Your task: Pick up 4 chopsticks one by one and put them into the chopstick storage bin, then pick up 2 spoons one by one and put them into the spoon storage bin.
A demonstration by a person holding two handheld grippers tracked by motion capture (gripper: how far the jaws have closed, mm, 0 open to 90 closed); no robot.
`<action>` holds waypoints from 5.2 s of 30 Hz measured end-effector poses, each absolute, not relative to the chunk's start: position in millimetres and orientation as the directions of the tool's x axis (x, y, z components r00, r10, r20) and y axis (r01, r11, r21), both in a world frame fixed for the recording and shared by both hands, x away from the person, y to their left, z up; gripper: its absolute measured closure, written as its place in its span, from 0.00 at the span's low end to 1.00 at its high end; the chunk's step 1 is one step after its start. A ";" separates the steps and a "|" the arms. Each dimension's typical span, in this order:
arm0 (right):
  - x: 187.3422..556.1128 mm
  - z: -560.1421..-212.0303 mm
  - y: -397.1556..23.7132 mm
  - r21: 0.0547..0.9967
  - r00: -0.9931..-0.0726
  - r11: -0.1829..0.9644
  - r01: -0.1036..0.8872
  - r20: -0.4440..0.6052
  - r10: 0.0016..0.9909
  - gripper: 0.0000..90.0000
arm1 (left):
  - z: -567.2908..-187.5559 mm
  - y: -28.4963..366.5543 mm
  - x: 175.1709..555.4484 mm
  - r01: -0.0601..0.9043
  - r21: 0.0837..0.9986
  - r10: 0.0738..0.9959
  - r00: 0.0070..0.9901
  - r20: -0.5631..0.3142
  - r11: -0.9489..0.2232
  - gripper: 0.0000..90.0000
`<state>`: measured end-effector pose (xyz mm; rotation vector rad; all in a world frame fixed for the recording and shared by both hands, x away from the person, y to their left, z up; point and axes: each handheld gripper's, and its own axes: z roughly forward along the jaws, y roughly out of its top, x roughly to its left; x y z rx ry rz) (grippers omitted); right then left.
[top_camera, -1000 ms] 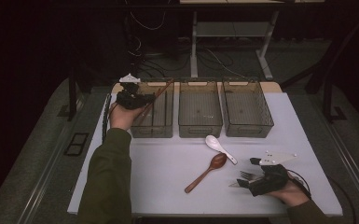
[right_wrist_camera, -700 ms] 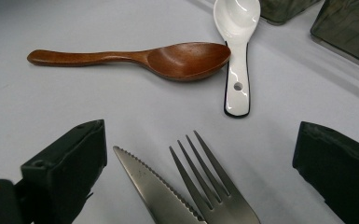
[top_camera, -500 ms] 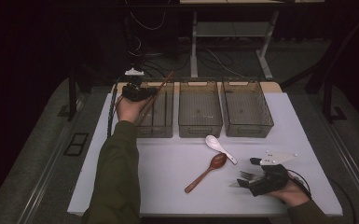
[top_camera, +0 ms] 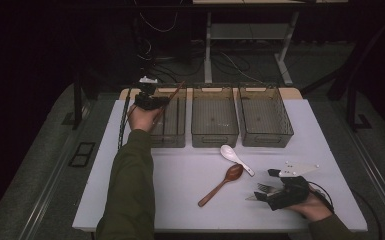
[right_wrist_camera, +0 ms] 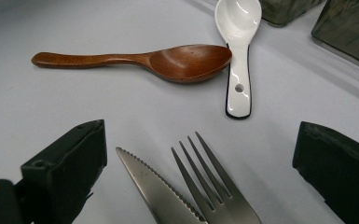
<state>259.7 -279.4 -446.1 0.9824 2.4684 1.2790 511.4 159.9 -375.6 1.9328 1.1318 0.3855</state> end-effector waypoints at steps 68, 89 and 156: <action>259.4 -447.0 -279.7 0.776 -0.752 0.411 0.478 0.121 0.648 0.03 | -395.3 142.4 354.6 0.455 0.811 0.686 0.722 -0.095 -0.368 0.27; 259.6 -442.7 -285.4 0.772 -0.751 0.397 0.496 0.153 0.642 0.03 | -429.4 148.9 286.3 0.445 0.805 0.630 0.768 -0.116 -0.393 0.09; 305.0 -443.8 -139.4 0.718 -0.887 0.573 0.395 0.137 0.441 0.96 | -441.2 148.7 268.8 0.437 0.785 0.581 0.804 -0.123 -0.439 0.00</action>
